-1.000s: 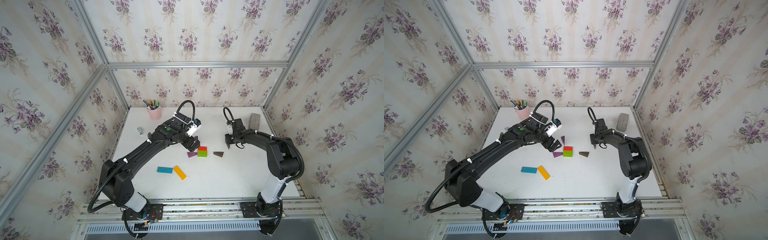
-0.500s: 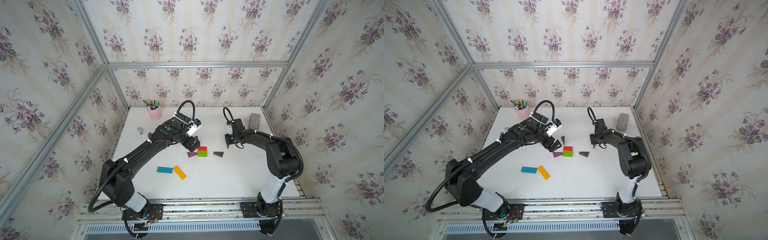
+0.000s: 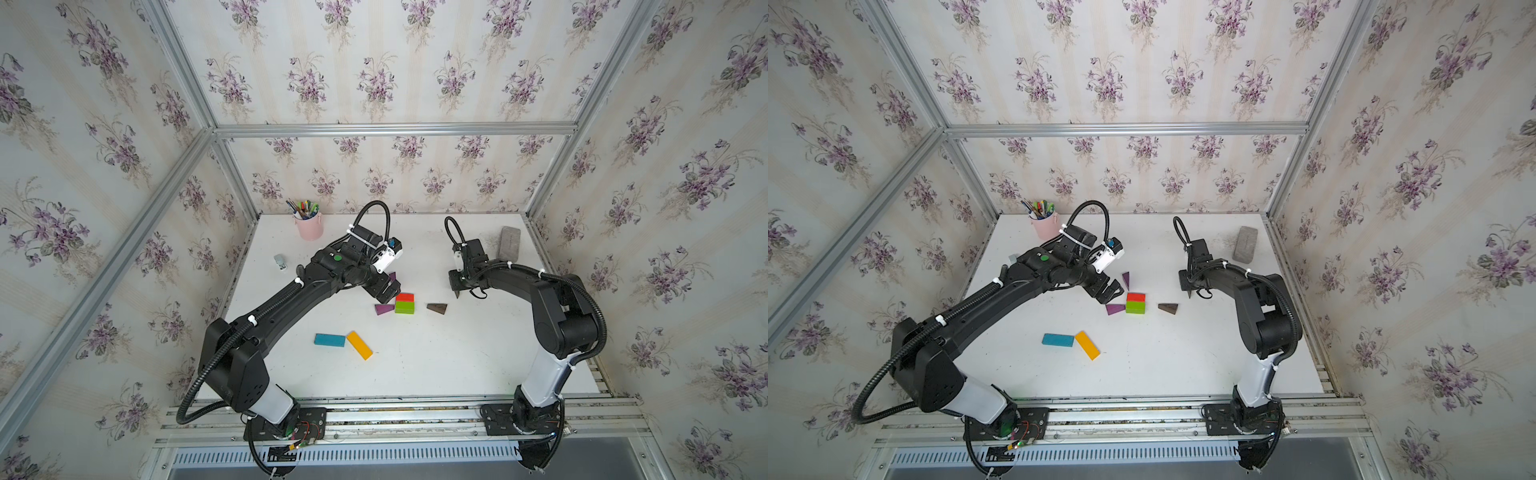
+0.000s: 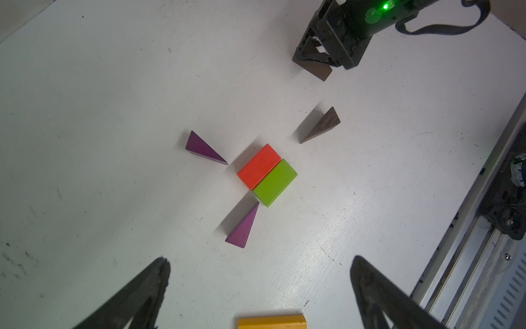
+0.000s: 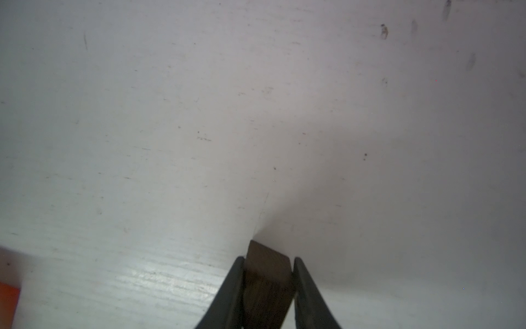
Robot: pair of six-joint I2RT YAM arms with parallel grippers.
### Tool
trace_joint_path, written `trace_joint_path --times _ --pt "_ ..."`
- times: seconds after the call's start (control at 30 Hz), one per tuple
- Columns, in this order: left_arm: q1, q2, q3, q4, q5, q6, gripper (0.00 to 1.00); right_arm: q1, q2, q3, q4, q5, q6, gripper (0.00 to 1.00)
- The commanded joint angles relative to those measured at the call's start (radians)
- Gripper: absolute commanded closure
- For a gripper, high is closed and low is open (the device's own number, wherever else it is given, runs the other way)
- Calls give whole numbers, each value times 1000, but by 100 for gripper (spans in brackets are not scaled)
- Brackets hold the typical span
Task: Assemble a small pinwheel with building blocks
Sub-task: Pick up the building block from the center of the board.
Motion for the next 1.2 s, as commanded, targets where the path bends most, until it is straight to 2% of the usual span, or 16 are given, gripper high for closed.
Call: trace_joint_path --times 0.0,0.57,0.83,1.1,1.17 --pt "1 1 8 -10 10 -13 0 4 -11 -3 1 10 21 72" --pt "1 -1 8 -11 -2 -15 0 22 -13 11 0 3 58 76" --pt "4 -13 7 -11 -9 -18 0 50 1 62 -27 3 133 78" --pt "9 -20 5 -10 -10 -21 0 97 51 159 -99 65 221 79" --pt "10 -23 3 -10 -43 -22 0 106 65 178 -113 75 255 79"
